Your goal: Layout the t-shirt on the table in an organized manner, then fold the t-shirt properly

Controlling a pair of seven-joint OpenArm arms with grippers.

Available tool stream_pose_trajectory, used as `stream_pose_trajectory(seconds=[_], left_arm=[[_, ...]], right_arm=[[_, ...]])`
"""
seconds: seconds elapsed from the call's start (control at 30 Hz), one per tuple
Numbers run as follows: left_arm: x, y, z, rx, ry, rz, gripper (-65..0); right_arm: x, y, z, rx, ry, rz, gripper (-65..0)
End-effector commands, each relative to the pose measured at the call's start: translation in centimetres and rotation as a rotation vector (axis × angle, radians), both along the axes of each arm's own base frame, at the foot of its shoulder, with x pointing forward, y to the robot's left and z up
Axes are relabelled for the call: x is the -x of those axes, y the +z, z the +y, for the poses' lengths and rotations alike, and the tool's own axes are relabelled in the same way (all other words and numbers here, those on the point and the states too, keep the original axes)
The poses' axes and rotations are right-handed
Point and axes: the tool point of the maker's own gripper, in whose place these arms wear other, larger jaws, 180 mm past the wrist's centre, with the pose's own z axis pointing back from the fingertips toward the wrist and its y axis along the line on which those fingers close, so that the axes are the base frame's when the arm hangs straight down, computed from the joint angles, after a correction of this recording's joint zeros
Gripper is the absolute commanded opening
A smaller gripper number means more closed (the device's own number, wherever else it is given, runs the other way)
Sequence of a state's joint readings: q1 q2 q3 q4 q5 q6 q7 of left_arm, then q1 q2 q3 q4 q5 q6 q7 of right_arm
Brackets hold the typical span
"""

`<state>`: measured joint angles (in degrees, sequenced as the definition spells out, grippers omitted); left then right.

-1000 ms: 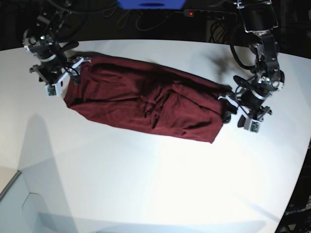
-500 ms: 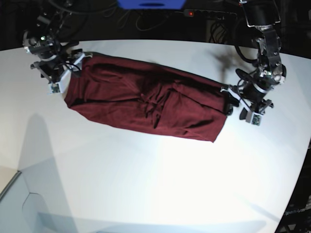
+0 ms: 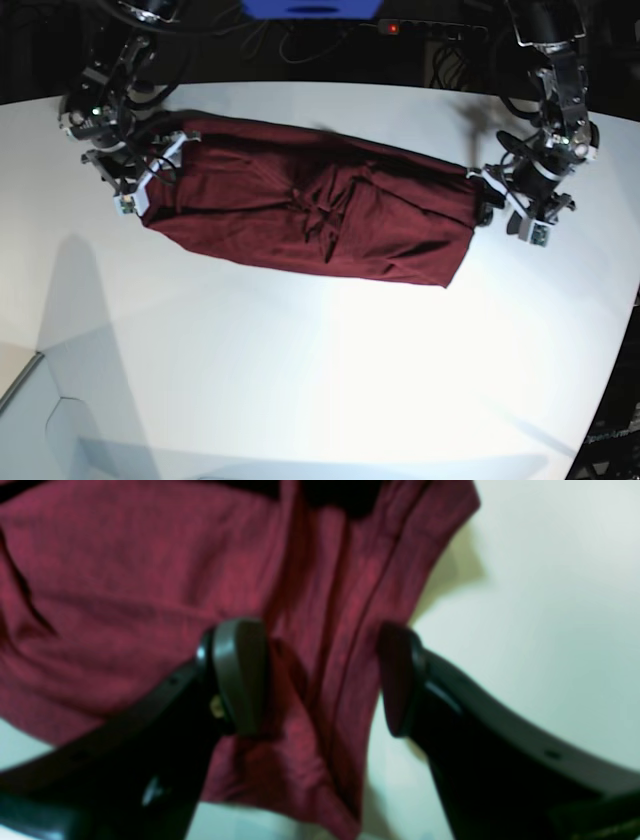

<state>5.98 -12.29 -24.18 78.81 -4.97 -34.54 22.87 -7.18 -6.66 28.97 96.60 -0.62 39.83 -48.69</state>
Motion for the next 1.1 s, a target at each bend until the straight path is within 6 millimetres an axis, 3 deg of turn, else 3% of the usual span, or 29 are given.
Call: stream_pose_trajectory(seconds=[0.0, 0.2, 0.4, 0.5, 0.6, 0.83, 0.97, 1.07], left_arm=[[-0.5, 1.2, 0.6, -0.001, 0.01, -0.043, -33.7], [0.4, 1.3, 1.3, -0.009, 0.029, -0.043, -33.7], [0.1, 4.7, 0.8, -0.052, 0.004, -0.127, -33.7], [-0.4, 6.0, 1.3, -0.066, 0.014, -0.162, -33.7], [-0.5, 6.3, 2.0, -0.07, 0.032, -0.17, -33.7], [-0.5, 6.4, 2.3, -0.075, 0.034, -0.174, -33.7], [-0.5, 6.4, 2.3, -0.074, 0.034, -0.173, -33.7], [-0.5, 6.4, 2.3, -0.074, 0.034, -0.173, -33.7]], right_arm=[[-0.8, 0.7, -0.1, -0.004, 0.002, -0.041, -28.8], [-0.8, -0.2, 0.3, -0.033, 0.001, -0.045, -28.8], [-0.7, -0.7, 0.6, -0.042, 0.007, -0.033, -29.0], [0.0, -2.1, 1.1, -0.07, 0.007, 0.007, -30.1], [0.2, -3.3, 1.7, -0.107, 0.002, 0.011, -36.9], [0.6, -4.1, 2.1, -0.133, -0.005, 0.006, -63.6], [0.5, -3.9, 2.1, -0.13, -0.004, 0.0, -65.0], [-0.3, -2.4, 1.4, -0.106, -0.011, -0.047, -65.0]])
